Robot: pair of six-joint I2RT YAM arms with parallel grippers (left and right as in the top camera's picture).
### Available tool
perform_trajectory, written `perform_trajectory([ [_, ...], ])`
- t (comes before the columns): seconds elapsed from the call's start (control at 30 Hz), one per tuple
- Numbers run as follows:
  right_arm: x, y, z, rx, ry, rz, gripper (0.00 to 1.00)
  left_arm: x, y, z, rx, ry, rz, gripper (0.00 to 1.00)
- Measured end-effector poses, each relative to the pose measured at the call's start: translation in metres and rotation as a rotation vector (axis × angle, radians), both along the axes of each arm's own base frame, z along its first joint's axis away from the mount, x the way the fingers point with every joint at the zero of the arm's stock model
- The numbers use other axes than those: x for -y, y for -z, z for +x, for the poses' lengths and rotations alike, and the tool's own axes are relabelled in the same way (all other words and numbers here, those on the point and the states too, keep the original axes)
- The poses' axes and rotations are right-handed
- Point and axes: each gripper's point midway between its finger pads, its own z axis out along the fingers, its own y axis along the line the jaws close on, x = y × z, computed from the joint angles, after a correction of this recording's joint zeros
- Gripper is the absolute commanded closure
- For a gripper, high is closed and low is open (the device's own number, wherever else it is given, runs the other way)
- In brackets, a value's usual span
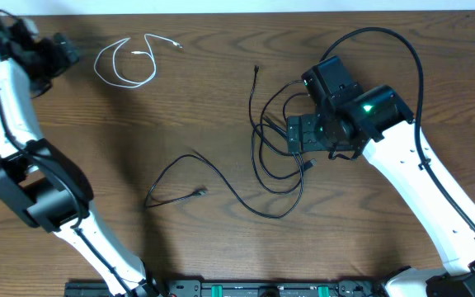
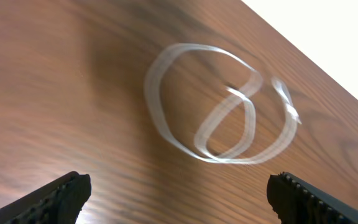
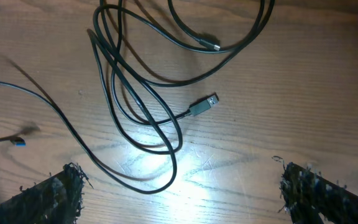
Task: Untangle cables
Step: 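Carry the white cable to the top-left table corner with the left gripper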
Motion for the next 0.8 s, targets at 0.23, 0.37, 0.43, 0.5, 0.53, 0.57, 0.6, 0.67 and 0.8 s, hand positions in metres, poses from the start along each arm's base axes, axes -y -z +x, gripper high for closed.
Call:
perform_trajectory([
  [0.23, -0.001, 0.000, 0.001, 0.005, -0.019, -0.001, 0.01, 0.103, 0.017, 0.020, -0.049, 0.202, 0.041, 0.04],
  [0.37, -0.002, -0.001, 0.002, 0.013, -0.026, 0.002, 0.01, 0.144, 0.028, 0.031, -0.072, 0.268, 0.145, 0.04],
  [0.43, -0.003, -0.001, 0.004, 0.021, -0.027, 0.006, 0.01, 0.155, 0.036, 0.036, -0.075, 0.290, 0.171, 0.04],
  [0.5, -0.003, -0.002, 0.005, 0.024, -0.030, 0.006, 0.01, 0.164, 0.051, 0.042, -0.084, 0.307, 0.193, 0.05],
  [0.53, -0.003, -0.002, 0.005, 0.025, -0.031, 0.006, 0.01, 0.165, 0.059, 0.045, -0.089, 0.310, 0.204, 0.09],
  [0.57, -0.003, -0.002, 0.005, 0.025, -0.033, 0.005, 0.01, 0.166, 0.068, 0.048, -0.098, 0.310, 0.213, 0.15],
  [0.6, -0.003, -0.002, 0.005, 0.025, -0.034, 0.005, 0.01, 0.165, 0.080, 0.050, -0.112, 0.310, 0.227, 0.18],
  [0.67, -0.003, -0.001, 0.005, 0.024, -0.036, 0.004, 0.01, 0.162, 0.103, 0.052, -0.145, 0.315, 0.254, 0.29],
  [0.8, -0.003, -0.001, 0.004, 0.023, -0.037, 0.003, 0.01, 0.150, 0.139, 0.052, -0.200, 0.325, 0.320, 0.74],
])
